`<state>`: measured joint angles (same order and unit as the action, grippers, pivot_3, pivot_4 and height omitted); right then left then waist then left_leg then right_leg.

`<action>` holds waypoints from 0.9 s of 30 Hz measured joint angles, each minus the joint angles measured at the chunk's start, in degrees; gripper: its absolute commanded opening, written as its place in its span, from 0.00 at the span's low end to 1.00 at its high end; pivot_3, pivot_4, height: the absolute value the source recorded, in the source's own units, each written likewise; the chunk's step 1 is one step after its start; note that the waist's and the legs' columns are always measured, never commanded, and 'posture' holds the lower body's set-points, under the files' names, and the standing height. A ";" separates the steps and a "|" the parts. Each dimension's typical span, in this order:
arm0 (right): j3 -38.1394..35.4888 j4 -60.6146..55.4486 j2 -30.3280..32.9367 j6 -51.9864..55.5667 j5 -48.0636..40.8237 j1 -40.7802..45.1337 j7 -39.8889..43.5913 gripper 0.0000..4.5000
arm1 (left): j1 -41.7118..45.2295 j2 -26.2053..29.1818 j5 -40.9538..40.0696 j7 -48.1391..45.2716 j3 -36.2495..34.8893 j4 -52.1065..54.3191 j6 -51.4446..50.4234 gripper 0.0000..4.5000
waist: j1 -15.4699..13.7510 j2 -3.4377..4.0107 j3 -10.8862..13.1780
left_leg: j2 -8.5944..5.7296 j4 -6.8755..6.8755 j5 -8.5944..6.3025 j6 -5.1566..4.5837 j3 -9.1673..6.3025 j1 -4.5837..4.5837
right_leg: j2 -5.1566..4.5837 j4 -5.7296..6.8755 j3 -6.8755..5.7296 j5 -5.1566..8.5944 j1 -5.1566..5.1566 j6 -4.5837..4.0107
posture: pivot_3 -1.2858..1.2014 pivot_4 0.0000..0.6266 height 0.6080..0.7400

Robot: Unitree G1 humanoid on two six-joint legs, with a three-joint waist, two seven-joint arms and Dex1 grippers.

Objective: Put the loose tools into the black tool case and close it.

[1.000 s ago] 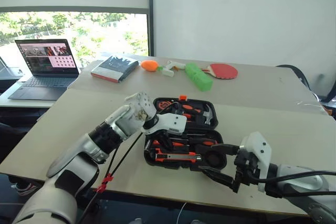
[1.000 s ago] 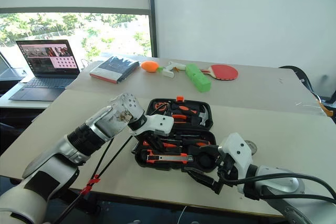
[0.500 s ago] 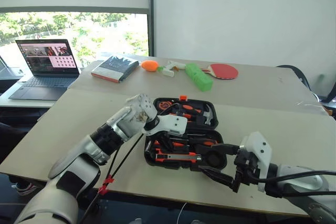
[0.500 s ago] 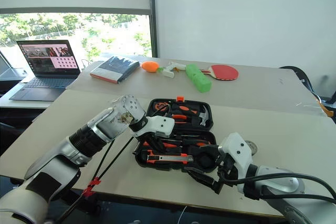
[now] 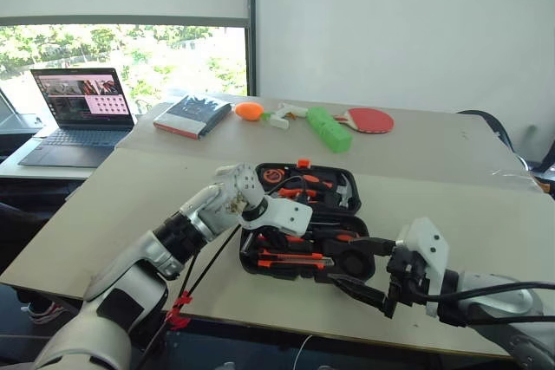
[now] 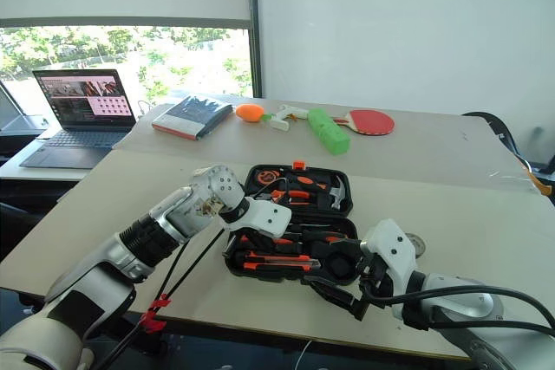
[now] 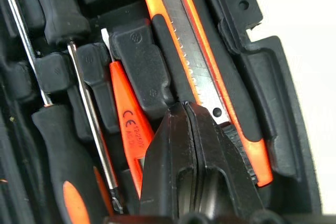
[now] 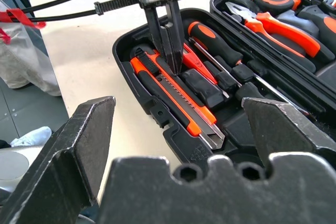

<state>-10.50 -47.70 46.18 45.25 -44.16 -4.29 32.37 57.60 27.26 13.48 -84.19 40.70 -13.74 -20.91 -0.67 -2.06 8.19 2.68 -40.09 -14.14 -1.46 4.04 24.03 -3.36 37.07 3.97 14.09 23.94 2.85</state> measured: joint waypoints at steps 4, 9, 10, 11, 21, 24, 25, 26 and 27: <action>0.00 0.00 0.00 0.00 0.03 -0.27 -0.02 1.00 | -1.01 -1.40 -0.87 -0.02 -2.30 -0.57 -1.86 0.01 | -0.06 0.02 -0.01 | -0.01 0.00 0.00 0.00 -0.02 0.07 | -0.01 -0.01 0.00 0.01 0.06 0.01 | 0.52 0.24 0.97; -0.78 0.10 -0.01 0.00 0.69 -0.98 -0.66 1.00 | -1.85 -5.59 -9.80 -0.64 -9.84 -0.67 -8.53 0.13 | -0.21 -0.01 0.02 | -0.03 -0.07 -0.01 -0.01 -0.10 0.39 | -0.02 -0.03 -0.03 0.04 0.27 0.08 | 0.52 0.24 0.97; -2.12 0.36 -0.03 -0.02 0.62 -1.58 -0.75 1.00 | -1.36 -6.82 -12.26 -0.33 -12.16 -0.80 -9.63 0.17 | -0.20 -0.02 0.05 | -0.05 -0.08 -0.01 -0.02 -0.11 0.43 | -0.04 -0.03 -0.02 0.04 0.30 0.09 | 0.52 0.24 0.97; -4.33 1.16 -0.04 -0.02 0.60 -2.84 -0.73 1.00 | -0.49 -7.56 -14.90 0.24 -15.19 -1.03 -10.55 0.24 | -0.11 -0.05 0.06 | -0.05 -0.07 -0.01 -0.02 -0.11 0.43 | -0.03 -0.03 -0.02 0.04 0.31 0.09 | 0.52 0.24 0.97; -30.21 16.20 6.12 -2.56 5.90 -19.93 12.57 1.00 | 2.66 2.70 -28.58 -5.54 -28.50 -1.80 -15.73 0.99 | 0.99 0.20 -0.01 | -0.09 0.17 0.00 -0.01 -0.13 0.15 | 0.01 -0.01 0.06 0.06 0.19 0.06 | 0.52 0.24 0.97; -32.21 23.20 10.11 -5.59 9.32 -20.62 18.05 1.00 | -0.65 9.19 -32.39 -7.49 -30.71 4.23 -16.99 0.99 | 1.70 0.23 0.00 | -0.07 0.20 -0.01 -0.01 -0.12 0.09 | 0.02 -0.01 0.10 0.07 0.17 0.05 | 0.52 0.24 0.97; -32.50 25.76 11.28 -6.34 10.29 -20.15 19.50 1.00 | -2.16 11.84 -33.55 -7.76 -31.80 6.06 -17.23 0.99 | 1.80 0.23 0.00 | -0.05 0.22 0.00 -0.01 -0.12 0.05 | 0.03 -0.01 0.10 0.07 0.15 0.03 | 0.52 0.24 0.97; -32.46 27.38 11.98 -6.71 10.83 -19.21 20.30 1.00 | -3.30 13.50 -34.11 -7.91 -32.54 7.25 -17.73 0.99 | 1.78 0.24 0.00 | -0.05 0.22 0.00 0.00 -0.12 0.04 | 0.03 0.01 0.10 0.07 0.15 0.02 | 0.52 0.24 0.97; -31.71 28.84 12.97 -7.20 11.35 -17.62 21.13 1.00 | -4.72 15.23 -34.60 -7.90 -33.21 8.91 -18.18 0.99 | 1.77 0.26 0.01 | -0.05 0.20 0.01 0.01 -0.12 0.02 | 0.03 0.02 0.11 0.07 0.14 0.02 | 0.52 0.24 0.97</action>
<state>-42.21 -18.85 59.14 38.05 -32.81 -21.91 53.51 52.88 42.49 -21.12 -92.09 7.49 -4.83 -39.10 1.10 -1.80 8.20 2.63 -39.88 -14.13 -1.45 3.91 24.05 -3.33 37.09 4.08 14.17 24.08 2.88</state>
